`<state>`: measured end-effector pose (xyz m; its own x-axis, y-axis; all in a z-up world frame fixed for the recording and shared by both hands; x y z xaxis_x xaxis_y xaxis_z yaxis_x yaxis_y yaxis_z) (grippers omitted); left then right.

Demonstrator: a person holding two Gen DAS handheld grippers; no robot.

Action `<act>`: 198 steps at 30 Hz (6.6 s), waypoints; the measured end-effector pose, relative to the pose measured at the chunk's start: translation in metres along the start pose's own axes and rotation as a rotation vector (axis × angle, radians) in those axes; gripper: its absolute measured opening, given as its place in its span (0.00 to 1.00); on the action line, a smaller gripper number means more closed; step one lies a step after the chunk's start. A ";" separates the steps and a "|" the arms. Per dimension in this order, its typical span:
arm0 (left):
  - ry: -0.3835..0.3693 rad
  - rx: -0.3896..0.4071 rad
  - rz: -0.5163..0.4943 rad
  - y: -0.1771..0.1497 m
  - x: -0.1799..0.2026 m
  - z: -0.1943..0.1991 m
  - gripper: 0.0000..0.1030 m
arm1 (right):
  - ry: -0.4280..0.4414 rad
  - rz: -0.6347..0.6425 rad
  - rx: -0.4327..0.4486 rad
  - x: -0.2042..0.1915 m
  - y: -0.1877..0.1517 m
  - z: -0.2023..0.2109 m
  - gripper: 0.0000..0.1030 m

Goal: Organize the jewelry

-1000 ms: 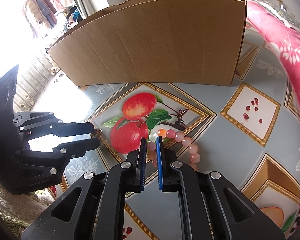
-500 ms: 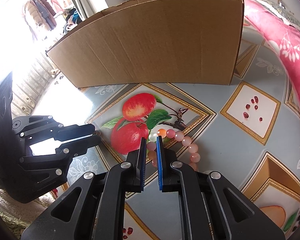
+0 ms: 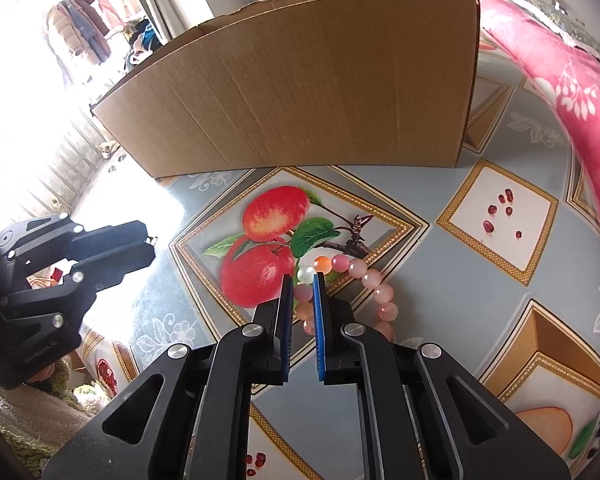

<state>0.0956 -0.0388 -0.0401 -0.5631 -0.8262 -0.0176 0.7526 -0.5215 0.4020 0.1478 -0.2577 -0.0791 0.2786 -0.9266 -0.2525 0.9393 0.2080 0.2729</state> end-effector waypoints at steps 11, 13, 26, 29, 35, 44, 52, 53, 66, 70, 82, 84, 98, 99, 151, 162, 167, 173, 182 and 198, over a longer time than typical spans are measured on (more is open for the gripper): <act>-0.009 0.070 0.014 0.007 0.001 0.026 0.15 | 0.173 -0.103 0.140 0.026 -0.010 0.052 0.07; -0.008 0.095 0.016 0.010 0.003 0.034 0.15 | 0.243 -0.131 0.181 0.034 -0.011 0.066 0.07; 0.007 0.276 0.042 0.055 -0.018 0.100 0.15 | 0.398 -0.017 0.395 0.018 0.034 0.156 0.07; 0.008 0.308 0.064 0.075 -0.031 0.109 0.15 | 0.430 0.046 0.427 0.013 0.057 0.173 0.07; -0.017 0.239 0.101 0.110 -0.062 0.086 0.15 | 0.442 0.103 0.436 0.013 0.109 0.171 0.07; -0.123 -0.038 0.162 0.132 -0.089 -0.006 0.15 | 0.425 0.081 0.239 0.028 0.145 0.088 0.07; -0.130 -0.096 0.183 0.132 -0.090 -0.024 0.21 | 0.311 0.077 0.002 0.032 0.153 0.043 0.11; -0.123 -0.093 0.189 0.131 -0.091 -0.024 0.26 | 0.299 0.078 0.008 0.032 0.153 0.047 0.12; -0.064 0.029 0.227 0.110 -0.089 0.022 0.48 | 0.197 -0.021 0.203 0.040 0.129 0.111 0.30; -0.024 0.053 0.258 0.095 -0.089 0.041 0.58 | 0.158 -0.045 0.253 0.035 0.111 0.122 0.51; -0.036 0.093 0.539 0.049 -0.163 0.039 0.79 | 0.119 -0.275 0.224 0.095 0.104 0.086 0.68; -0.136 0.073 0.589 0.046 -0.172 0.025 0.79 | 0.177 -0.305 0.171 0.105 0.107 0.070 0.68; -0.259 0.051 0.549 0.033 -0.130 0.031 0.79 | 0.244 -0.217 0.085 0.085 0.109 0.054 0.68; -0.246 0.047 0.543 0.031 -0.126 0.034 0.79 | 0.247 -0.218 0.083 0.086 0.106 0.054 0.68; 0.210 0.002 0.640 0.023 -0.065 0.088 0.95 | -0.201 -0.073 0.178 -0.019 0.039 0.094 0.92; 0.207 -0.036 0.680 0.018 -0.065 0.083 0.95 | -0.201 -0.087 0.136 -0.020 0.038 0.082 0.92; 0.205 -0.041 0.697 0.016 -0.067 0.083 0.95 | -0.200 -0.087 0.135 -0.020 0.038 0.082 0.92; 0.200 -0.053 0.705 0.015 -0.067 0.080 0.95 | -0.200 -0.080 0.131 -0.020 0.038 0.079 0.92; 0.206 -0.061 0.695 0.016 -0.065 0.078 0.95 | -0.200 -0.085 0.128 -0.021 0.040 0.078 0.92; 0.205 -0.075 0.664 0.022 -0.059 0.076 0.95 | -0.197 -0.093 0.122 -0.017 0.041 0.076 0.92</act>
<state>0.1191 0.0144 0.0396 0.0949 -0.9949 0.0343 0.9410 0.1009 0.3230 0.1663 -0.2572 0.0067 0.1367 -0.9856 -0.0994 0.9245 0.0909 0.3703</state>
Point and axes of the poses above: each gripper's, at about its wrist camera, not at the fingertips, and z roughly against the way its jaws point, x to its right, y to its top, the point moved 4 cm from there along -z, roughly the way its jaws point, and after that the axes turned 15 degrees about -x, right-handed, at the moved point
